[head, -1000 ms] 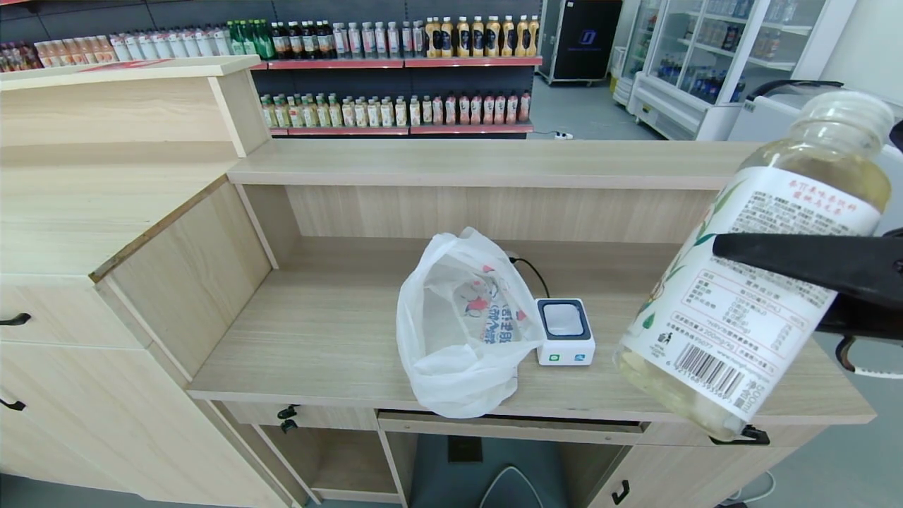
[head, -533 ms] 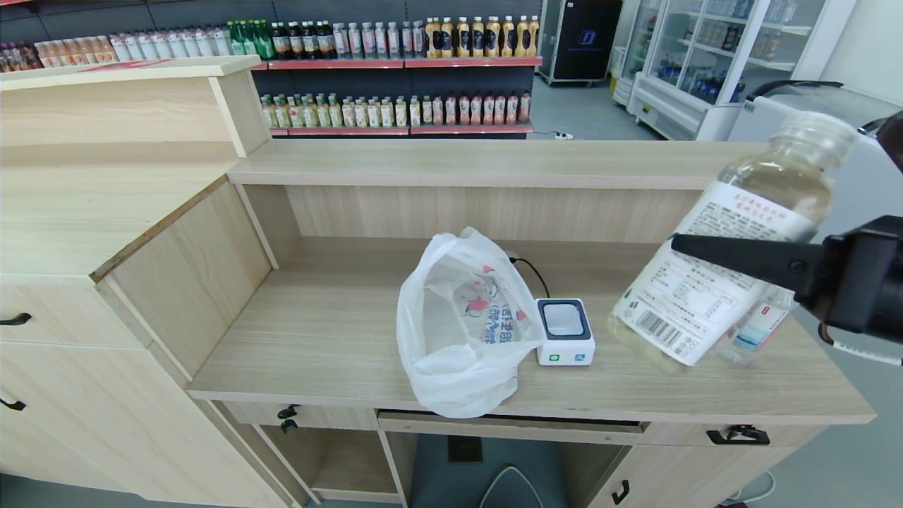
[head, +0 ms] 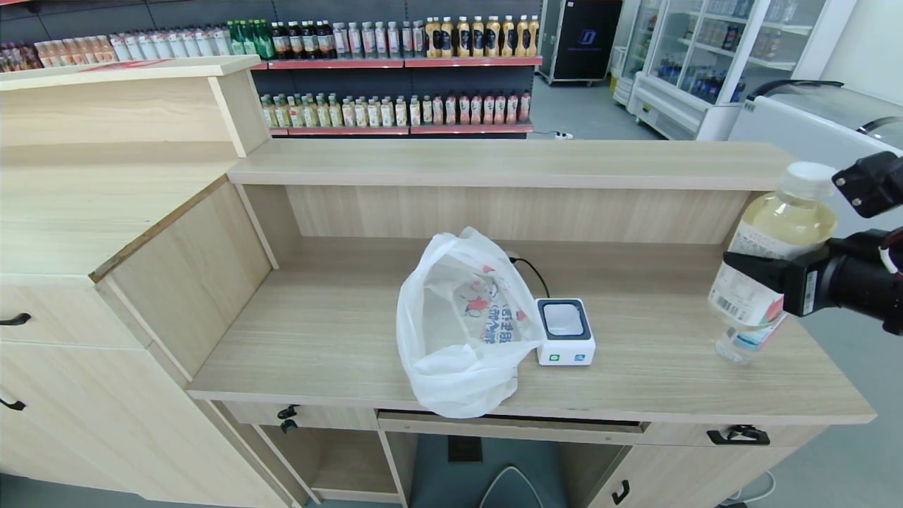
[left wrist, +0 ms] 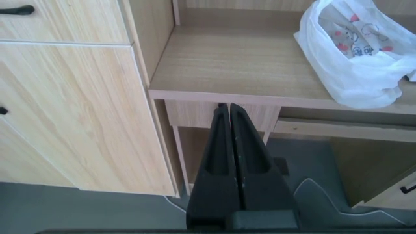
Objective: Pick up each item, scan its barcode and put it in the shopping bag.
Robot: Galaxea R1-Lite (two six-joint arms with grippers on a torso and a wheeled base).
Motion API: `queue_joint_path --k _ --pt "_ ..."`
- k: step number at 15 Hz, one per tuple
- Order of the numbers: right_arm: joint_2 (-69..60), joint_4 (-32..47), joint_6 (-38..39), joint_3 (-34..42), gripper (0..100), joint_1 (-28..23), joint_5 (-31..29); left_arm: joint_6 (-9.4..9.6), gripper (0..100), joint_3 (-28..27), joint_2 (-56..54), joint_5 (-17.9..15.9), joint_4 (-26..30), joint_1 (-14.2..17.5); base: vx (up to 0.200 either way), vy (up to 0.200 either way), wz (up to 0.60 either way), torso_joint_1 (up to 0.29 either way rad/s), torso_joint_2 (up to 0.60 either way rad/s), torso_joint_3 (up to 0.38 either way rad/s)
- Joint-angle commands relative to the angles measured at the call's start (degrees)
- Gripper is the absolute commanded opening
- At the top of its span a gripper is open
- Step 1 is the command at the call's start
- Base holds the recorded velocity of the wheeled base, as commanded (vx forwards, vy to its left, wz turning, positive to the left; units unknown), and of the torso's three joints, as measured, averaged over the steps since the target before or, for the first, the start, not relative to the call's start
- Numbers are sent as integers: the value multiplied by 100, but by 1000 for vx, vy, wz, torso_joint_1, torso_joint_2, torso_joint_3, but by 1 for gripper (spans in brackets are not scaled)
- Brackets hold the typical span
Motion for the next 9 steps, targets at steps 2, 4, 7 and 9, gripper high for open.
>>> queue_joint_path --k 2,4,7,9 --pt "397 -436 -799 69 0 -422 -302 4 0 0 -2 2 0 2 0 0 0 0 0 0" --pt "476 -946 -1063 359 0 -422 -293 4 0 0 -2 2 0 2 0 0 0 0 0 0" --pt "713 -1534 -1555 368 0 -422 -311 4 0 0 -2 2 0 2 0 0 0 0 0 0" --pt "749 -1640 -1845 368 0 -431 -276 4 0 0 -2 2 0 2 0 0 300 1 -1 1"
